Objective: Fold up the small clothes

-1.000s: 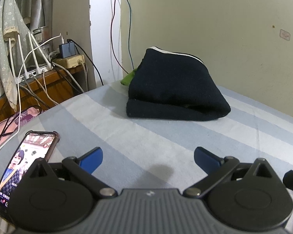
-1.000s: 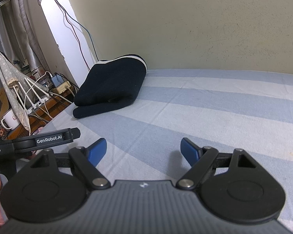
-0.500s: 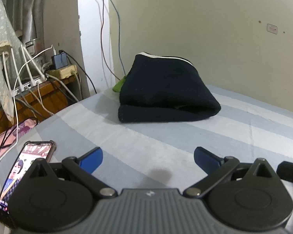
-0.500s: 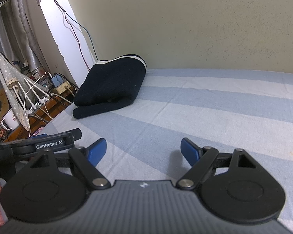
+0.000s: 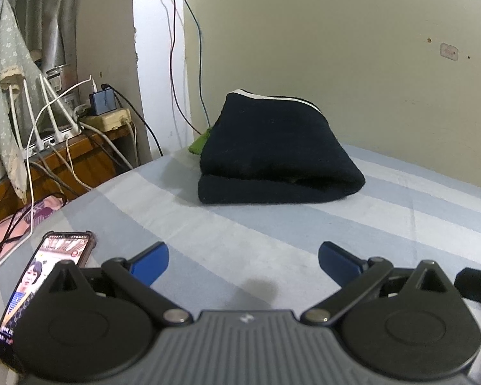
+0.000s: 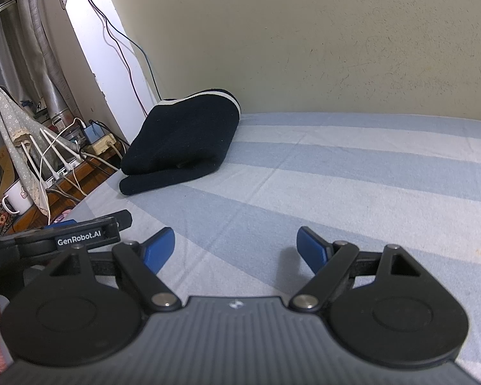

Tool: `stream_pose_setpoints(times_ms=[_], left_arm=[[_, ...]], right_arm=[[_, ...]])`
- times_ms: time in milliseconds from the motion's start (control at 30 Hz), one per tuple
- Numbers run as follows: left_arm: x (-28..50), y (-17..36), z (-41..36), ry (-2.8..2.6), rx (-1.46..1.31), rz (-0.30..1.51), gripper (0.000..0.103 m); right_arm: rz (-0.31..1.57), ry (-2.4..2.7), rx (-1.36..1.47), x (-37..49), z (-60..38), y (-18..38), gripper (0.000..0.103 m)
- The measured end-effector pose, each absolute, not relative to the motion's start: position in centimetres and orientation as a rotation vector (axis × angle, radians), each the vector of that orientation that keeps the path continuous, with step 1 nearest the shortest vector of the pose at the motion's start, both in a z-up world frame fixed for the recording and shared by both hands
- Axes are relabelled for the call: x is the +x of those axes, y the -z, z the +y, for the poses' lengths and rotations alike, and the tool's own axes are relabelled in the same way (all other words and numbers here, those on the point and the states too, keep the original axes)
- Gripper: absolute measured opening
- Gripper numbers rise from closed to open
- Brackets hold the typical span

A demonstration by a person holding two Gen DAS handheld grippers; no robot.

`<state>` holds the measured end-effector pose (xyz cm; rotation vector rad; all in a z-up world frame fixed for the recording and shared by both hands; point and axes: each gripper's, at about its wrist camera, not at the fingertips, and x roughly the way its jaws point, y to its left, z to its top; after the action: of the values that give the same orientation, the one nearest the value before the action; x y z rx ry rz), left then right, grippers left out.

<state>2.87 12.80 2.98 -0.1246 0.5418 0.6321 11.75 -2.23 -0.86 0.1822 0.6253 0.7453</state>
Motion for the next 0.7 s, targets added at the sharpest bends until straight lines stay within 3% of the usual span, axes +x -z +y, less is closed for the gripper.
stream_pose_setpoints(times_ms=[700], left_arm=[[3.13, -3.06, 13.17, -0.689, -0.111, 0.567, 0.103]], right_arm=[[0.627, -0.746, 0.183, 11.72, -2.18, 0.90, 0.085]])
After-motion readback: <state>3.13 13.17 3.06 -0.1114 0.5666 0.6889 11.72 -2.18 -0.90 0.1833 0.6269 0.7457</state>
